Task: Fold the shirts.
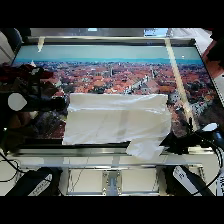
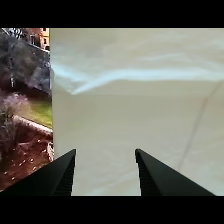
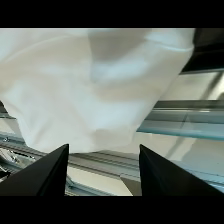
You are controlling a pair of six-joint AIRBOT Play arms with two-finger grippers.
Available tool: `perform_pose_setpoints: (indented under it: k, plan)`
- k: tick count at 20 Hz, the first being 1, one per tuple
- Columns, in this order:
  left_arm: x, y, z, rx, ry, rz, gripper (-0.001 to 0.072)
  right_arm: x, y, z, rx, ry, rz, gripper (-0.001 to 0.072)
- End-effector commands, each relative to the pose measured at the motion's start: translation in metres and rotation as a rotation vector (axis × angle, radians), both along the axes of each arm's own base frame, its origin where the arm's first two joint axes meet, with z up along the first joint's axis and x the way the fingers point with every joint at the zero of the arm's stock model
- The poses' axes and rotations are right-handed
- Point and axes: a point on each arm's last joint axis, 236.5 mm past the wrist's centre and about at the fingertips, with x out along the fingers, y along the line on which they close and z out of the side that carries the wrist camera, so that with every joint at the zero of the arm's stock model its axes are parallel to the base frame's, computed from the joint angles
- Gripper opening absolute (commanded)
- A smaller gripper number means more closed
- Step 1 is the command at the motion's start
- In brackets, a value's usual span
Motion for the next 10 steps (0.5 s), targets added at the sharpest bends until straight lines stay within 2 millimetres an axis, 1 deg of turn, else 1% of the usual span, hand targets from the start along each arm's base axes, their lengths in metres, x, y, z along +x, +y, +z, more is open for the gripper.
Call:
perform_pose_setpoints:
  k: [1, 6, 8, 10]
  plan:
    - [0.002, -0.005, 0.002, -0.022, -0.011, -0.005, 0.0445, -0.002, -0.001, -0.006, -0.018, 0.028, -0.04, 0.048]
    - [0.002, -0.009, 0.004, -0.038, -0.016, -0.008, 0.0445, 0.0, -0.003, -0.008, -0.031, 0.034, -0.07, 0.048]
    - [0.003, -0.009, 0.004, -0.039, -0.02, -0.007, 0.0445, 0.003, 0.001, -0.01, -0.042, 0.025, -0.054, 0.048]
    - [0.003, -0.009, 0.004, -0.039, -0.019, -0.007, 0.0445, 0.006, 0.009, -0.017, -0.08, 0.017, -0.008, 0.048]
